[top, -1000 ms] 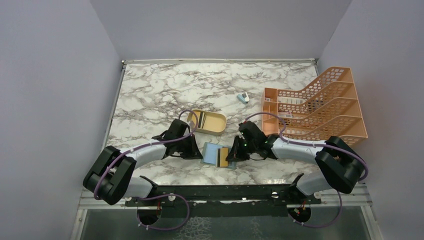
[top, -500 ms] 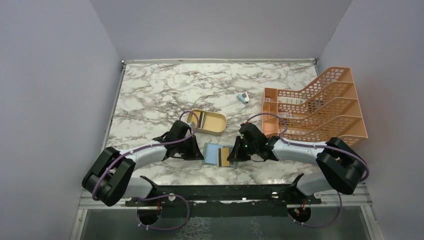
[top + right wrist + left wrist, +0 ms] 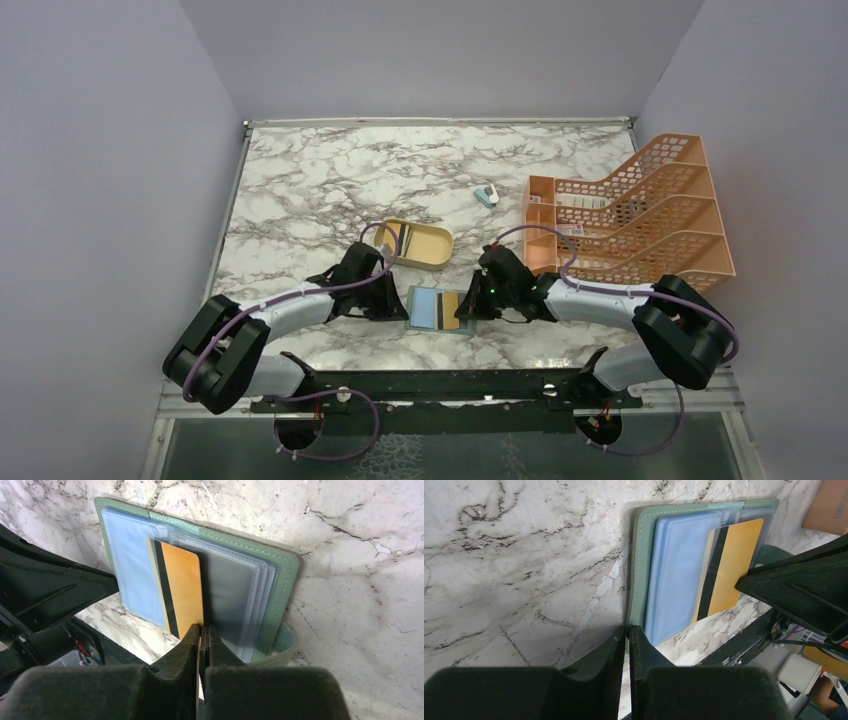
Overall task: Put the credit cards into the card holder
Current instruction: Insert the credit card into the card holder.
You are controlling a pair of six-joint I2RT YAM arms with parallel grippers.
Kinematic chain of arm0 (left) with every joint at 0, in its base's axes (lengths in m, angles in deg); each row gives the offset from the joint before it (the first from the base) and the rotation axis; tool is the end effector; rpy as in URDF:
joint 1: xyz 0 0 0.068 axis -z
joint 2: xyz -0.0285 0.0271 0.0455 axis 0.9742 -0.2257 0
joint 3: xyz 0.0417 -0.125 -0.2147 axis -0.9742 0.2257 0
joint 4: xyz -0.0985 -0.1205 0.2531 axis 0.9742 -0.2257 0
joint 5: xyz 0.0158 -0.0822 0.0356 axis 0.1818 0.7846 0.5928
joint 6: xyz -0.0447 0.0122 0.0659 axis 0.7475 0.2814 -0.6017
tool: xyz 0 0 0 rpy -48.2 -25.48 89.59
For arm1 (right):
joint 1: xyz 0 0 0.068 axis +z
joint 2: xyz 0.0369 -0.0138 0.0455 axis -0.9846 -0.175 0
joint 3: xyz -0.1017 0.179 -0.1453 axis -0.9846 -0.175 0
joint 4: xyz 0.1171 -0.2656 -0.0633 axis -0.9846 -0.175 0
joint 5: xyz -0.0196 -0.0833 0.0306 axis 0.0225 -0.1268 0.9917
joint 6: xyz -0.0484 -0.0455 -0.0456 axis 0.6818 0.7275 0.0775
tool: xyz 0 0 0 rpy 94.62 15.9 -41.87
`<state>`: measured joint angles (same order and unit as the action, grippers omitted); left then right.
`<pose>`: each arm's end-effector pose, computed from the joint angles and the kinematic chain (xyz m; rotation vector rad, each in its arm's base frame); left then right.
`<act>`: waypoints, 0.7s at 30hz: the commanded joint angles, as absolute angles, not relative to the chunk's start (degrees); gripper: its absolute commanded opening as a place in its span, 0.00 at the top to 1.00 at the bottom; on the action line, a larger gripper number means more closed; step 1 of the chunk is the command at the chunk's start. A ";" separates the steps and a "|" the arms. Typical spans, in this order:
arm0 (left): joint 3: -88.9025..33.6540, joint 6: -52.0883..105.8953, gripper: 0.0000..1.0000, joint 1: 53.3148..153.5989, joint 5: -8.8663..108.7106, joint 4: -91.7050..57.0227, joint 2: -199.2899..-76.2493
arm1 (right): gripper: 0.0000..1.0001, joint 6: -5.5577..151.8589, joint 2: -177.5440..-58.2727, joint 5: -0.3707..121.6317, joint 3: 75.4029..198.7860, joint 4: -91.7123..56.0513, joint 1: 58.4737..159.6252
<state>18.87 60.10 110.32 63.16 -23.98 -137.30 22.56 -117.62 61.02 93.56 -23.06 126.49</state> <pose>0.2105 -0.1693 0.0604 -0.1024 2.7239 -0.9615 0.1963 0.2216 0.0636 0.1986 2.7468 0.8131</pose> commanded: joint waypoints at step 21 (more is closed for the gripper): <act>20.79 63.49 0.86 113.65 59.83 -24.87 -136.43 | 0.98 22.39 -122.35 60.32 93.50 -18.91 126.59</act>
